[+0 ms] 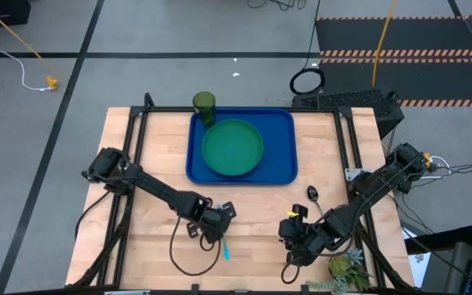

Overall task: Pick and place plate/cup/fork/spoon on tray
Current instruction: Put the blue fork to the right of the green plate on the blue serving tray

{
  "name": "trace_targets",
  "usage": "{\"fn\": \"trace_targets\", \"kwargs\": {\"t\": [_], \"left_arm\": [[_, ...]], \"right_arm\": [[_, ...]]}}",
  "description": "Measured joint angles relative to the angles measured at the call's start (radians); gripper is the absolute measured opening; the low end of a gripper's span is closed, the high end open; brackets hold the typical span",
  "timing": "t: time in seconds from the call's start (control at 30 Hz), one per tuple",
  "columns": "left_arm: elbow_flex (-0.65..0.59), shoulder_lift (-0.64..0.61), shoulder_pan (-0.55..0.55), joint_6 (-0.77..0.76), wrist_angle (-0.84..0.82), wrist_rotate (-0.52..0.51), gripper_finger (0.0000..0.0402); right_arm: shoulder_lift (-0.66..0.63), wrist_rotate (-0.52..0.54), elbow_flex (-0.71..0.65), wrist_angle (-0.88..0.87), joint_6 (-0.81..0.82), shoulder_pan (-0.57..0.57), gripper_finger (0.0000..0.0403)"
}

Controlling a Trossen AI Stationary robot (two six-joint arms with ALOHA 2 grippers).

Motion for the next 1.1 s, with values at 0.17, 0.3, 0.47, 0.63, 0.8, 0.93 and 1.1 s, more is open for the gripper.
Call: {"fn": "trace_targets", "kwargs": {"t": [0.17,0.3,0.47,0.63,0.8,0.93,1.1], "left_arm": [[0.0,0.015,-0.001,0.043,0.043,0.003,0.0125],[-0.001,0.016,0.011,0.078,0.045,0.026,0.0124],[-0.001,0.016,0.039,0.081,0.017,0.055,0.0124],[-0.001,0.016,0.053,0.082,0.01,0.058,0.0124],[-0.001,0.023,0.055,0.081,0.011,0.081,0.0112],[0.0,0.029,0.055,0.067,-0.001,0.088,0.008],[0.001,0.034,0.061,0.004,0.0,0.09,0.0035]], "right_arm": [[0.0,0.0,0.0,0.007,0.002,0.0,0.0153],[0.0,0.0,0.0,0.014,0.003,0.0,0.0153],[0.0,0.0,0.0,0.014,0.002,0.0,0.0153],[0.0,0.0,0.0,0.024,-0.005,0.0,0.0153],[0.0,0.0,0.0,0.046,-0.007,0.0,0.0153],[0.0,0.005,0.0,0.078,-0.017,-0.002,0.0153],[0.0,0.059,0.0,0.137,-0.031,-0.015,0.0153]]}}
